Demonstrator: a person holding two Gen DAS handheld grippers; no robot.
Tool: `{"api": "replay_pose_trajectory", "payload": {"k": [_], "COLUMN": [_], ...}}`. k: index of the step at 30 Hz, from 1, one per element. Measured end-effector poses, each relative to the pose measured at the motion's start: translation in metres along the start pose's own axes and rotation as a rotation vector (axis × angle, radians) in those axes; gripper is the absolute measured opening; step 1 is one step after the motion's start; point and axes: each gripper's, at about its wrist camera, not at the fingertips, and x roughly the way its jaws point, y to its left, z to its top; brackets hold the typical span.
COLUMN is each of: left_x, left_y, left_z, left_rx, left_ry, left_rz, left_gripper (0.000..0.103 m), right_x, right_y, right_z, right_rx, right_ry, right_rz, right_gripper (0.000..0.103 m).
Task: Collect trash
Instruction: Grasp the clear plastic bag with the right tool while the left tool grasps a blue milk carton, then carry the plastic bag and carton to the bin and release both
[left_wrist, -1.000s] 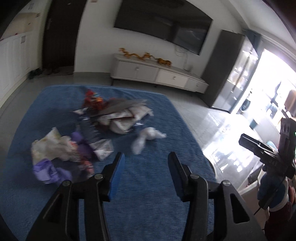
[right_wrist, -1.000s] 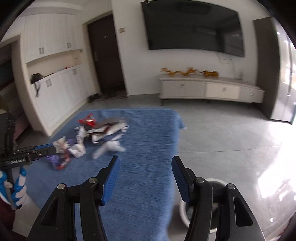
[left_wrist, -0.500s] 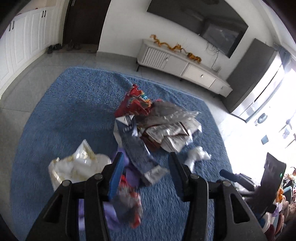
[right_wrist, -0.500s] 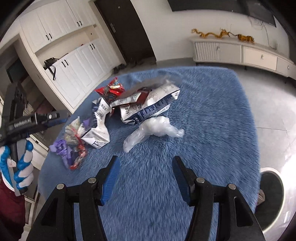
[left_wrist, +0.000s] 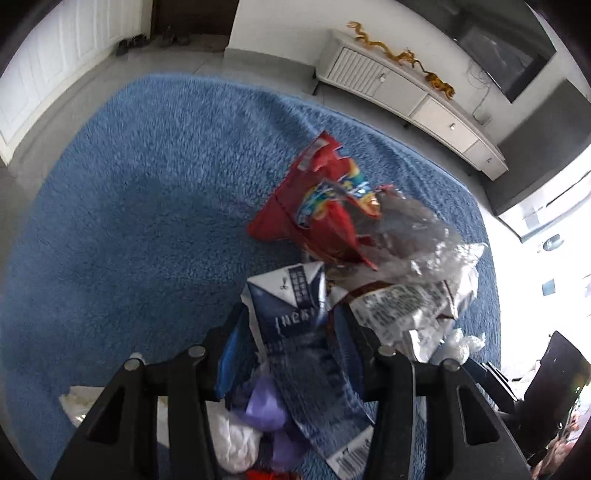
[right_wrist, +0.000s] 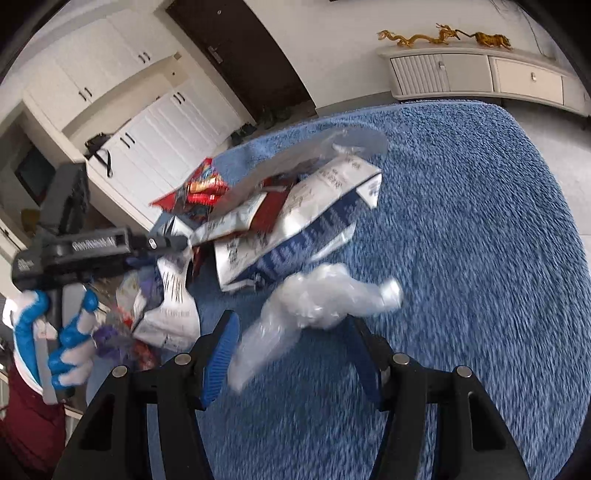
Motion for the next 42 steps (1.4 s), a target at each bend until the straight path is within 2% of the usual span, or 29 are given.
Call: {"api": "replay_pose_trajectory", "payload": {"k": [1,2,4,7,13,20,24,29,33,37,42], "left_x": [0.002,0.003,0.000,-0.010,-0.040,-0.091,-0.133,-0.198,-0.230,-0.242,-0.230], "left_y": [0.002,0.003,0.004,0.004,0.004,-0.003,-0.002,-0.001,-0.008,-0.023,-0.049], "left_z": [-0.001,-0.002,-0.003,-0.008,-0.024,-0.061,-0.078,-0.099,-0.110,-0.123,-0.137], "left_rx": [-0.007,-0.015,-0.029,-0.035,-0.051,-0.029,-0.020,-0.005,0.011,0.031,0.080], "left_ry": [-0.002,-0.006,-0.020,-0.050,-0.083,-0.145,-0.222,-0.363,-0.430,-0.438,-0.391], "left_rz": [-0.004,-0.011,-0.026,-0.037,-0.078,-0.138,-0.158,-0.149,-0.151,-0.157,-0.174], "left_gripper": [0.037,0.035,0.029,0.029,0.029,0.029,0.029,0.029,0.029,0.029,0.029], "right_x": [0.001,0.002,0.005,0.008,-0.006,-0.052,-0.086,-0.132,-0.161,-0.190,-0.216], "right_y": [-0.002,-0.004,-0.006,-0.007,-0.004,0.000,0.006,0.014,0.024,0.025,0.007], "right_z": [0.003,0.006,0.010,0.012,-0.006,-0.031,-0.040,-0.051,-0.062,-0.071,-0.085], "right_rx": [0.005,0.006,0.000,0.000,-0.014,-0.043,-0.070,-0.094,-0.103,-0.109,-0.078], "right_ry": [-0.005,-0.009,-0.008,-0.015,-0.028,-0.069,-0.119,-0.191,-0.241,-0.290,-0.331], "right_rz": [0.005,0.004,-0.002,0.005,0.005,0.007,-0.004,-0.021,-0.028,-0.050,-0.090], "right_gripper": [0.055,0.051,0.037,0.035,0.034,0.034,0.034,0.034,0.034,0.034,0.034]}}
